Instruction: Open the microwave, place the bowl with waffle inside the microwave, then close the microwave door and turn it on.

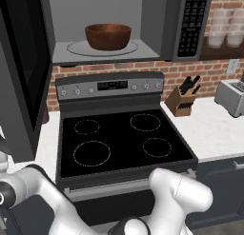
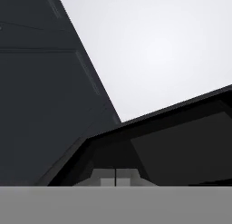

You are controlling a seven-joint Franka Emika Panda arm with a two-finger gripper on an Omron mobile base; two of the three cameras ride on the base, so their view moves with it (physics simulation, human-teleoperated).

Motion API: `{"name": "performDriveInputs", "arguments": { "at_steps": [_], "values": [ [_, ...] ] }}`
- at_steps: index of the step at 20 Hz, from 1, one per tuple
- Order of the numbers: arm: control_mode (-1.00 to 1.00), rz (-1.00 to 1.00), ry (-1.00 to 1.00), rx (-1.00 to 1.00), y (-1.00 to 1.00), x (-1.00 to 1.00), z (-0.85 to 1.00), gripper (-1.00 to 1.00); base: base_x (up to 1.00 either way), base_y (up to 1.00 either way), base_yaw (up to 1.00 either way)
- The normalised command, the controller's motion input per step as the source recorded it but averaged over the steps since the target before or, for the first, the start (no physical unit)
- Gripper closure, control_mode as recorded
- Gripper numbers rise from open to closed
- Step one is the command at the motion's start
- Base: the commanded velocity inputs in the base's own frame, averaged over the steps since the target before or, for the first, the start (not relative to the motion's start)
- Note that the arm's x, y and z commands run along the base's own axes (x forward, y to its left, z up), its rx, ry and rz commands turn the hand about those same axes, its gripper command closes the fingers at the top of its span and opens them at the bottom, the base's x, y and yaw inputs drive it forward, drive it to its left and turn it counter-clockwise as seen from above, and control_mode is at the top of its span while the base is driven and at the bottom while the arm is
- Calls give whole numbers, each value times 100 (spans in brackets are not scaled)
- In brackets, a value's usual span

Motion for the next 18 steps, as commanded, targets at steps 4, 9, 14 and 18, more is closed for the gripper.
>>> {"name": "performDriveInputs", "arguments": {
  "at_steps": [4, 9, 14, 18],
  "values": [
    [-100, -4, -11, 0, 3, 10, 58, 100, 0, 0, 0],
    [-100, -6, -4, 17, -5, 3, 65, 100, 0, 0, 0],
    [-100, -1, 3, 37, -32, 0, 83, 100, 0, 0, 0],
    [-100, 0, 11, 42, -56, 0, 86, 100, 0, 0, 0]
  ]
}}
